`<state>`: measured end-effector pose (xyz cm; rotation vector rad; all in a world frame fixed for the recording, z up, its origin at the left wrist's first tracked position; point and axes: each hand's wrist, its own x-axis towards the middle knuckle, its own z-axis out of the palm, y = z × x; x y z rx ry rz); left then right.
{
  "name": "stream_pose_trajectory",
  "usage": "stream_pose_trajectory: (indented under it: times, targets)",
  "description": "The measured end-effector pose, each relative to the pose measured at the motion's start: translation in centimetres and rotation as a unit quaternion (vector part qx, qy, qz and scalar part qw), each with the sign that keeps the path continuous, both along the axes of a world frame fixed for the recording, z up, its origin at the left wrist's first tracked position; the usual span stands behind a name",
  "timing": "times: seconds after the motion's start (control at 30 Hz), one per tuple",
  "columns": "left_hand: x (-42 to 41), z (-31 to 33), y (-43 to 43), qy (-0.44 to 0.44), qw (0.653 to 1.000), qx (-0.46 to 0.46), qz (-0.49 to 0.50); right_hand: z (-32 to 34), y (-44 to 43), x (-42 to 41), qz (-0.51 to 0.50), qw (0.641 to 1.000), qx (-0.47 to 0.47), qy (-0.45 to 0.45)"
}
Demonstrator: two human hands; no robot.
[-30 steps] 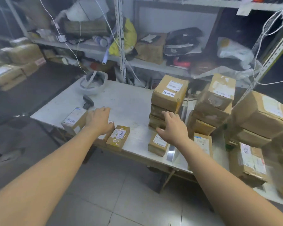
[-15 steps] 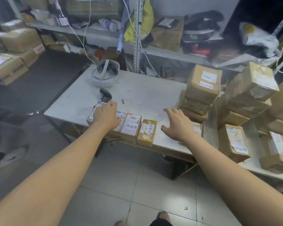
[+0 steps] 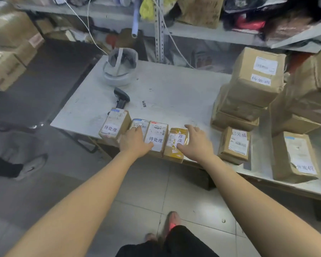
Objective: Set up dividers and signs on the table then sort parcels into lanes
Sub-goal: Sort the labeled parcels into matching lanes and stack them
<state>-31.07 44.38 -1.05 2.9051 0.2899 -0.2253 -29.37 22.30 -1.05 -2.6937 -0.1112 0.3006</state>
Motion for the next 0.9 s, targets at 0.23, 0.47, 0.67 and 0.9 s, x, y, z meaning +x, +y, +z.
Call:
stream_pose_trajectory:
  times: [0.23, 0.47, 0.67, 0.9]
  targets:
    - [-0.6, -3.8, -2.4, 0.007, 0.997, -0.029, 0.078, -4.1, 1.2, 0.2, -0.111, 0.985, 0.115, 0.068]
    - [0.1, -5.2, -4.0, -0.006, 0.99, -0.091, 0.107, -6.5, 3.3, -0.7, -0.165, 0.969, 0.151, 0.103]
    - [0.6, -6.0, -3.6, 0.002, 0.975, -0.164, 0.148, -7.2, 4.4, -0.5, -0.178, 0.973, 0.111, 0.098]
    - [1.6, -6.3, -2.2, -0.003, 0.978, -0.17, 0.117, -7.2, 6.3, -0.9, -0.244, 0.961, 0.095, 0.088]
